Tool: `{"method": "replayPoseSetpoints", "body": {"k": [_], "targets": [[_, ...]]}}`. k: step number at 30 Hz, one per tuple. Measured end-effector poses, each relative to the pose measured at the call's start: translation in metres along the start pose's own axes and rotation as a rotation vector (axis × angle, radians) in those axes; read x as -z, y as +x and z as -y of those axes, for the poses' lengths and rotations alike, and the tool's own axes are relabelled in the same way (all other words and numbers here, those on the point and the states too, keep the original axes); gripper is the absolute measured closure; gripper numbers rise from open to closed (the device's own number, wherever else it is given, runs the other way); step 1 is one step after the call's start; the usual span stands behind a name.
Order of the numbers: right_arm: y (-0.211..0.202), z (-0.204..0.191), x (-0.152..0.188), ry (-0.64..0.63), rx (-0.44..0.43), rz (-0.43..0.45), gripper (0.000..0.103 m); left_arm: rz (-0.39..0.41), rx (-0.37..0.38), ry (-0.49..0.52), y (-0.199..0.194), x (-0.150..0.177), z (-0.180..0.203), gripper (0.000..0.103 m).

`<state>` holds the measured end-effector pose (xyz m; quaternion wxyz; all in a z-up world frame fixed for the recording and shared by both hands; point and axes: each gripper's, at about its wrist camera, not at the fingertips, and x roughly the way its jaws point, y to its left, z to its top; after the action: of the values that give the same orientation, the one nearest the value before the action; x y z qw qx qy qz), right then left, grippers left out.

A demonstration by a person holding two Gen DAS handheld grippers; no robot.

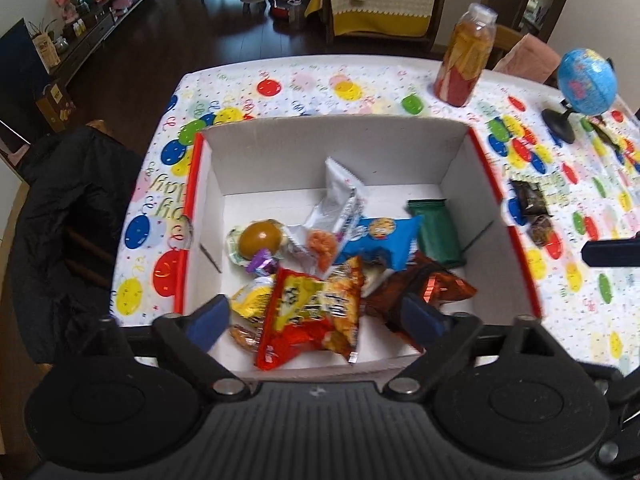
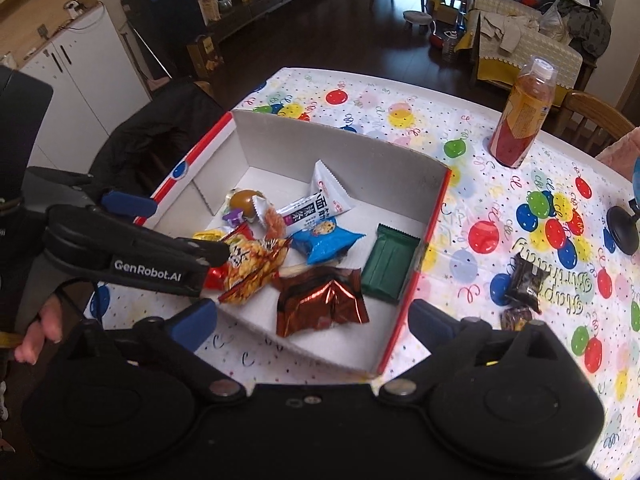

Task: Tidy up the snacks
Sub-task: 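Move both tools back over the dark packet and brown candy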

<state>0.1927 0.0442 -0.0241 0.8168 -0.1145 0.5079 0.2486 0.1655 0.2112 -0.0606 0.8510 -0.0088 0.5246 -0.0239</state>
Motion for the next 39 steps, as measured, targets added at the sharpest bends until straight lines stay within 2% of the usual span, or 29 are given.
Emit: {"method": "replayPoseSetpoints", "body": {"k": [6, 11, 20, 30, 34, 39], "targets": [[-0.022, 0.025, 0.022, 0.006, -0.017, 0.024, 0.0, 0.029, 0.031, -0.01, -0.012, 0.002, 0.029, 0.004], [-0.04, 0.068, 0.037, 0.009, 0.049, 0.063, 0.0, 0.049, 0.042, 0.016, -0.017, -0.001, 0.069, 0.004], [-0.053, 0.154, 0.056, 0.059, 0.117, 0.067, 0.002, 0.054, 0.045, 0.057, -0.004, -0.011, 0.155, 0.004], [-0.037, 0.251, 0.057, 0.235, 0.156, 0.04, 0.006, 0.076, -0.028, 0.08, 0.031, -0.025, 0.247, 0.004], [-0.019, 0.276, 0.045, 0.286, 0.139, 0.024, 0.008, 0.069, -0.052, 0.046, 0.05, -0.031, 0.264, 0.004], [0.015, 0.289, 0.027, 0.301, 0.109, -0.006, 0.01, 0.026, -0.075, -0.013, 0.079, -0.039, 0.268, 0.005]]}}
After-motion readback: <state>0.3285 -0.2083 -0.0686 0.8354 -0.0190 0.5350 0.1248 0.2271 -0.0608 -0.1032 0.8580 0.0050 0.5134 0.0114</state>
